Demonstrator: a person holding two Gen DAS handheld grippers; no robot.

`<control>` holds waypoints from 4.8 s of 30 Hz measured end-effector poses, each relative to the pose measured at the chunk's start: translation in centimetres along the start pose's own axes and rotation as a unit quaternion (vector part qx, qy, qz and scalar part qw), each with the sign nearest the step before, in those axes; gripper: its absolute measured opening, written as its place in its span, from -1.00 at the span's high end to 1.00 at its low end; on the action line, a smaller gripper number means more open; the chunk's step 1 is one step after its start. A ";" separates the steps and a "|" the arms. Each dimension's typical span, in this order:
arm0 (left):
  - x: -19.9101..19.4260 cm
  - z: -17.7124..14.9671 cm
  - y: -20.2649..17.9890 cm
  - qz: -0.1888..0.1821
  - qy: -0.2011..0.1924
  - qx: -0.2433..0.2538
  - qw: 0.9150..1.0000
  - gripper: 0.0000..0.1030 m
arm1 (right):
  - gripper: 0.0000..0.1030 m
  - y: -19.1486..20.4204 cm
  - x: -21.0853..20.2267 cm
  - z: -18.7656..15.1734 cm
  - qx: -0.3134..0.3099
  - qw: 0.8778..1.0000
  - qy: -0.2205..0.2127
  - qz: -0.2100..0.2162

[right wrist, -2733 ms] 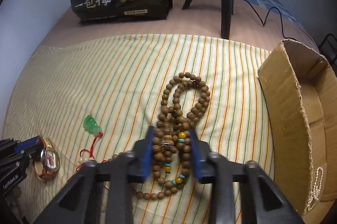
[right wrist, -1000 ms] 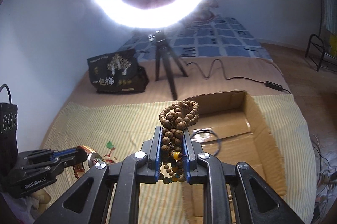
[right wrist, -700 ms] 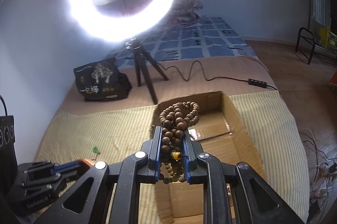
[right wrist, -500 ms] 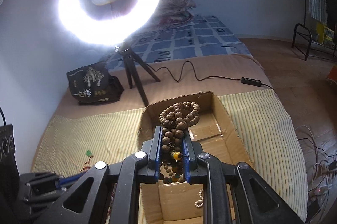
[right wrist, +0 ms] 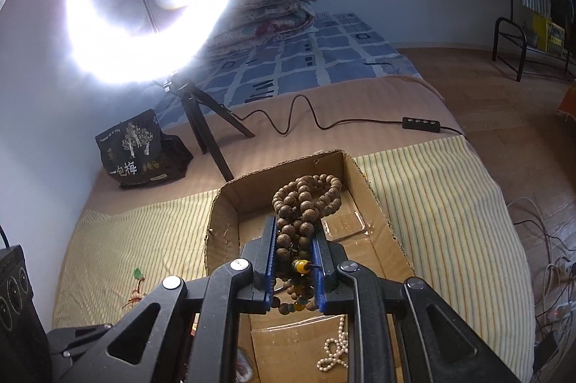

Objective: Organize jewelry
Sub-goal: 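Carry the red watch and brown bead strand over the cardboard box with both tools, then open both tools to drop the watch and brown beads into the box, then withdraw both tools from the box back over the cloth, then move the left tool toward the pearl earring while the right tool approaches the cream bracelet, then close the left tool on the pearl earring while the right tool grasps the cream bracelet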

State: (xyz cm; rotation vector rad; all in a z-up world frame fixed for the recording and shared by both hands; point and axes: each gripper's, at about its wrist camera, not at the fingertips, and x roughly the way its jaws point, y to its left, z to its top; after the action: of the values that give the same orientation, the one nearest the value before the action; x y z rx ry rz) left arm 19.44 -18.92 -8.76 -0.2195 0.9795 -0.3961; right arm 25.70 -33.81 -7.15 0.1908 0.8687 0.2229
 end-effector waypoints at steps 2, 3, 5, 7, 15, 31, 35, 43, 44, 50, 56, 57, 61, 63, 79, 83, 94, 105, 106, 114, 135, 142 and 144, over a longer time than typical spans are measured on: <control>0.2 0.0 -0.3 0.000 0.000 0.006 1.000 0.89 | 0.70 0.1 0.3 0.0 -0.001 1.000 0.002 0.003; 0.4 0.1 -0.4 0.000 -0.001 0.008 1.000 0.89 | 0.70 0.2 0.4 0.0 -0.003 1.000 0.002 0.003; 0.5 0.0 -0.5 0.000 -0.004 0.012 1.000 0.85 | 0.67 0.3 0.5 0.0 -0.006 1.000 0.004 0.002; 0.6 0.0 -0.7 -0.003 -0.004 0.017 1.000 0.56 | 0.39 0.2 0.6 -0.1 -0.007 1.000 0.002 -0.002; -0.2 -0.2 -1.4 0.013 -0.023 0.035 0.999 -0.12 | -0.58 -0.7 -0.2 0.2 0.008 0.999 -0.018 -0.026; -1.0 -0.5 -1.3 0.023 -0.027 0.040 0.999 -0.12 | -0.65 0.1 -1.0 0.1 -0.006 0.999 -0.019 -0.040; -1.5 -0.6 -1.1 0.026 -0.030 0.042 0.998 -0.13 | -0.65 0.1 -1.6 0.2 -0.005 0.999 -0.024 -0.044; -3.2 -0.9 -0.5 0.032 -0.044 0.049 0.997 -0.13 | -0.71 1.3 -2.3 0.1 -0.017 0.999 -0.027 -0.044; -3.4 -0.9 -0.4 0.034 -0.046 0.051 0.997 -0.13 | -0.71 1.5 -2.3 0.0 -0.020 0.998 -0.027 -0.045; -4.6 -1.4 0.8 0.046 -0.051 0.062 0.996 -0.13 | -0.73 2.6 -2.6 -0.1 -0.032 0.998 -0.030 -0.047; -6.0 -1.7 2.6 0.061 -0.058 0.064 0.994 -0.13 | -0.74 4.1 -2.8 -0.4 -0.051 0.997 -0.031 -0.047; -6.3 -1.8 3.0 0.064 -0.059 0.064 0.994 -0.13 | -0.74 4.4 -2.8 -0.4 -0.054 0.997 -0.032 -0.047; -7.3 -2.1 4.2 0.074 -0.063 0.068 0.993 -0.13 | -0.77 5.5 -2.8 -0.7 -0.065 0.996 -0.031 -0.043; -7.7 -2.3 4.9 0.080 -0.064 0.070 0.992 -0.13 | -0.80 6.1 -2.7 -0.7 -0.070 0.996 -0.032 -0.038; -11.9 -3.8 15.4 0.131 -0.064 0.006 0.989 -0.13 | -0.96 13.2 -1.1 -3.6 -0.162 0.987 -0.006 0.012; -12.6 -4.4 18.4 0.148 -0.064 -0.016 0.987 -0.13 | -0.96 14.9 0.0 -4.9 -0.190 0.981 0.012 0.020; -12.1 -6.9 21.6 0.133 -0.025 -0.032 0.990 -0.13 | -0.93 18.7 4.2 -8.4 -0.238 0.966 0.085 0.054; -9.2 -9.7 21.2 0.088 0.036 -0.005 0.995 0.28 | -0.57 20.7 7.8 -10.9 -0.296 0.942 0.142 0.068; -8.9 -9.9 20.9 0.086 0.039 0.001 0.996 0.28 | -0.54 20.7 8.2 -11.1 -0.298 0.941 0.148 0.066; -6.3 -10.1 20.0 0.084 0.062 0.028 0.994 0.56 | -0.37 20.4 9.3 -12.1 -0.317 0.930 0.170 0.076; -3.2 -10.4 20.8 0.089 0.083 0.028 0.992 0.82 | 0.16 22.1 12.5 -12.3 -0.310 0.930 0.179 0.084; -3.4 -10.3 21.2 0.087 0.083 0.011 0.993 0.83 | 0.43 23.6 13.3 -12.9 -0.328 0.927 0.169 0.069; -3.7 -10.3 21.4 0.090 0.081 0.007 0.993 0.83 | 0.69 24.1 13.3 -13.1 -0.333 0.925 0.169 0.070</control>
State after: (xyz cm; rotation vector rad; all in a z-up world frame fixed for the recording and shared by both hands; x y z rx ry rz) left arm 13.79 2.03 -19.17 -0.0854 1.1457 -0.2579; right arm 21.15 -6.09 -19.02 -0.4369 1.0734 0.6857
